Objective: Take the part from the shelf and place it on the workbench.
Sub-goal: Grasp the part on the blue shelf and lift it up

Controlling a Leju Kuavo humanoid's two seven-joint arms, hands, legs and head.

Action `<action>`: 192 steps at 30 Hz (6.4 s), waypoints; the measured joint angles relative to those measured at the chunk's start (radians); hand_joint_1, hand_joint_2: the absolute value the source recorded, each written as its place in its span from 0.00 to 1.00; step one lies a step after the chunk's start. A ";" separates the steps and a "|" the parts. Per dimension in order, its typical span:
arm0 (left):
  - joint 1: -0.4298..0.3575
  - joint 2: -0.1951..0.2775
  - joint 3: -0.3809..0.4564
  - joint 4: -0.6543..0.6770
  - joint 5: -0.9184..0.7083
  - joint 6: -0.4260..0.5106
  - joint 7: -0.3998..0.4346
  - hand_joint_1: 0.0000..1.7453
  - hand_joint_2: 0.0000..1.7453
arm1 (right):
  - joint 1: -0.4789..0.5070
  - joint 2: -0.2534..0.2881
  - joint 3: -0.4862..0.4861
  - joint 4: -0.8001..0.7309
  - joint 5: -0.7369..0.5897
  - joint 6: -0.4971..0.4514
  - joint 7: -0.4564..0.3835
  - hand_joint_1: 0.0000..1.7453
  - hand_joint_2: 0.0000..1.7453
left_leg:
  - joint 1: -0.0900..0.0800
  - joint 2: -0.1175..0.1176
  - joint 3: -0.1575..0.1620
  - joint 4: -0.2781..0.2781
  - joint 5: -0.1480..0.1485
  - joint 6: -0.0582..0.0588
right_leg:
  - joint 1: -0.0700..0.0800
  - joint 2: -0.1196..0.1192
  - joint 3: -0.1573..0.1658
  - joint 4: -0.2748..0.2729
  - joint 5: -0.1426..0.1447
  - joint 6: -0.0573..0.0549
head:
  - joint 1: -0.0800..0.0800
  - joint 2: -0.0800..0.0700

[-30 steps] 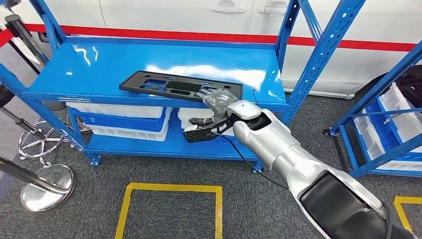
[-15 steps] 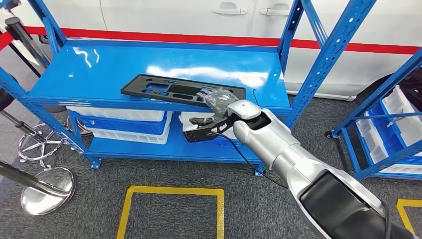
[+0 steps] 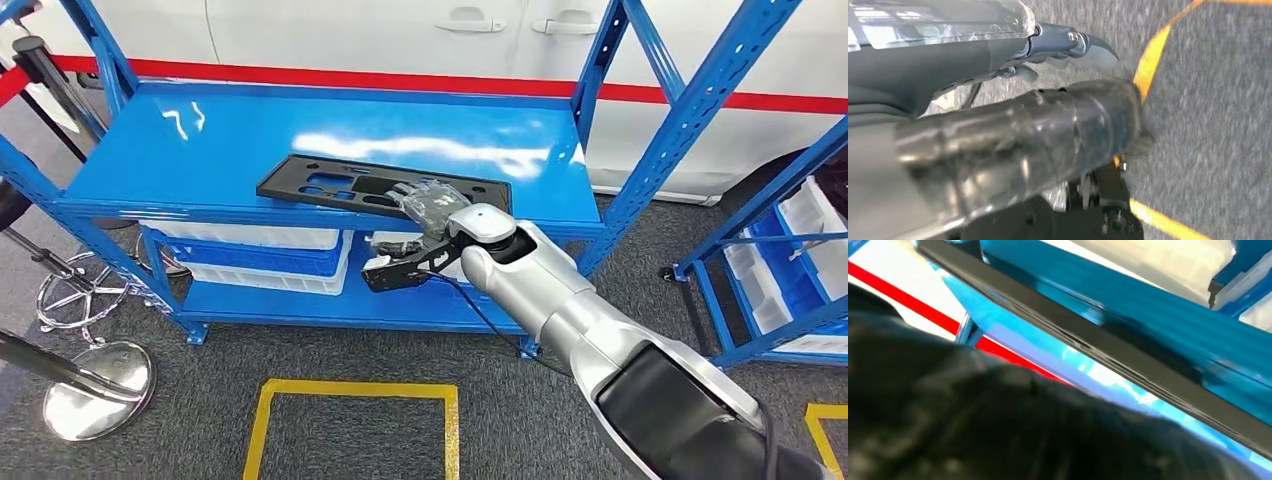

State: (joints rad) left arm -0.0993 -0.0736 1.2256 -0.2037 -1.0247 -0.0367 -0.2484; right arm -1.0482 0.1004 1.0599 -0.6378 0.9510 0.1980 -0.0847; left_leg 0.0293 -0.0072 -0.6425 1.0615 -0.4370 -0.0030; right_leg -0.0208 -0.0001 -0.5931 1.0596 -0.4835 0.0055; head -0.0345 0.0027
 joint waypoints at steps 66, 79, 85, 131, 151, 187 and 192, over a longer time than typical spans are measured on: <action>0.002 0.002 0.007 -0.002 -0.012 -0.002 0.009 0.00 0.00 | 0.028 0.003 0.035 0.035 -0.005 -0.013 -0.019 0.00 1.00 | -0.008 0.002 0.040 -0.034 -0.010 0.037 | 0.016 0.001 -0.101 0.202 -0.093 0.000 | 0.002 0.000; -0.002 -0.001 0.017 -0.002 -0.011 -0.002 0.018 0.00 0.00 | 0.038 0.005 0.038 0.038 -0.007 -0.013 -0.023 0.00 1.00 | -0.008 0.002 0.055 0.024 -0.087 -0.006 | 0.012 0.004 -0.016 -0.044 0.054 -0.045 | 0.001 0.000; 0.002 -0.001 0.021 -0.002 -0.011 -0.002 0.018 0.00 0.00 | 0.048 0.009 0.040 0.038 -0.007 -0.013 -0.024 0.00 1.00 | -0.007 0.003 -0.065 0.171 -0.065 -0.014 | 0.020 0.003 0.009 -0.031 0.023 -0.056 | 0.001 0.000; -0.002 -0.002 0.036 -0.002 -0.005 -0.004 0.014 0.00 0.00 | 0.083 0.008 0.048 0.036 -0.044 -0.066 -0.053 1.00 1.00 | -0.009 0.002 0.072 -0.048 -0.027 0.005 | 0.019 0.009 -0.033 -0.018 0.046 -0.025 | 0.003 0.000; 0.000 -0.002 0.048 -0.002 -0.008 -0.022 -0.029 0.00 1.00 | 0.025 -0.057 -0.026 -0.307 0.140 -0.061 0.069 1.00 1.00 | -0.010 0.002 0.070 -0.047 -0.027 0.005 | 0.018 0.009 -0.035 -0.018 0.046 -0.025 | 0.003 0.000; 0.000 -0.002 0.047 -0.002 -0.023 -0.017 -0.037 0.00 1.00 | 0.026 -0.181 -0.200 -0.706 0.217 -0.094 0.075 1.00 1.00 | -0.010 0.002 0.070 -0.047 -0.027 0.005 | 0.018 0.008 -0.035 -0.018 0.046 -0.025 | 0.003 0.000; 0.000 -0.002 0.047 -0.002 -0.024 -0.017 -0.036 0.00 1.00 | 0.046 -0.185 -0.201 -0.719 0.228 -0.100 0.076 1.00 1.00 | -0.010 0.002 0.070 -0.047 -0.028 0.005 | 0.018 0.008 -0.035 -0.018 0.046 -0.025 | 0.003 0.000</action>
State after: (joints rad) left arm -0.0995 -0.0755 1.2730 -0.2056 -1.0491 -0.0533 -0.2846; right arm -1.0018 -0.0847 0.8587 -1.3571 1.1790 0.0979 -0.0092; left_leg 0.0195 -0.0055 -0.5730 1.0144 -0.4646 0.0018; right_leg -0.0026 0.0076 -0.6281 1.0414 -0.4373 -0.0194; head -0.0313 0.0027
